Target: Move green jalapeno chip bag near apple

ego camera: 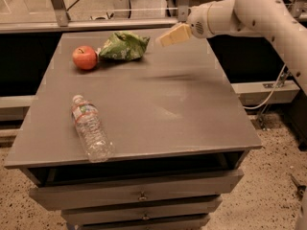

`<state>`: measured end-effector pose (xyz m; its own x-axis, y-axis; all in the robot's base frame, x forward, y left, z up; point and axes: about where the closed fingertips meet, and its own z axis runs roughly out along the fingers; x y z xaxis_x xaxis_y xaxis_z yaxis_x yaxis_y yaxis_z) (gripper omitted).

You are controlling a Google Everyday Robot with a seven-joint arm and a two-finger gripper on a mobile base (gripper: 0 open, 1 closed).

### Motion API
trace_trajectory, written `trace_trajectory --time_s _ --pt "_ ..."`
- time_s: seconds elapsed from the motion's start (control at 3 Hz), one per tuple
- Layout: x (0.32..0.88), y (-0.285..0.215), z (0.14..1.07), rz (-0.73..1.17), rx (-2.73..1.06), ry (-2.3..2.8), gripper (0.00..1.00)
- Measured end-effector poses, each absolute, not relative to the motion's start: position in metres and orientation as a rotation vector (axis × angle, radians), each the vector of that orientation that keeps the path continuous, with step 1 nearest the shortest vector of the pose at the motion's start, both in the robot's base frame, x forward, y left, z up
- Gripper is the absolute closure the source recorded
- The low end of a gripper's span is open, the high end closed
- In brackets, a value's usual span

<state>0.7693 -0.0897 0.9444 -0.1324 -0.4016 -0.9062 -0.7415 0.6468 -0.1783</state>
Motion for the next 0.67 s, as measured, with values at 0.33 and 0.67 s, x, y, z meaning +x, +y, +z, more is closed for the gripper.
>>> trace_trajectory --time_s 0.33,0.67 --pt "0.76 -0.145 0.982 0.397 -0.919 1.761 0.0" --pt "0.753 -0.153 1.003 0.399 -0.943 1.746 0.0"
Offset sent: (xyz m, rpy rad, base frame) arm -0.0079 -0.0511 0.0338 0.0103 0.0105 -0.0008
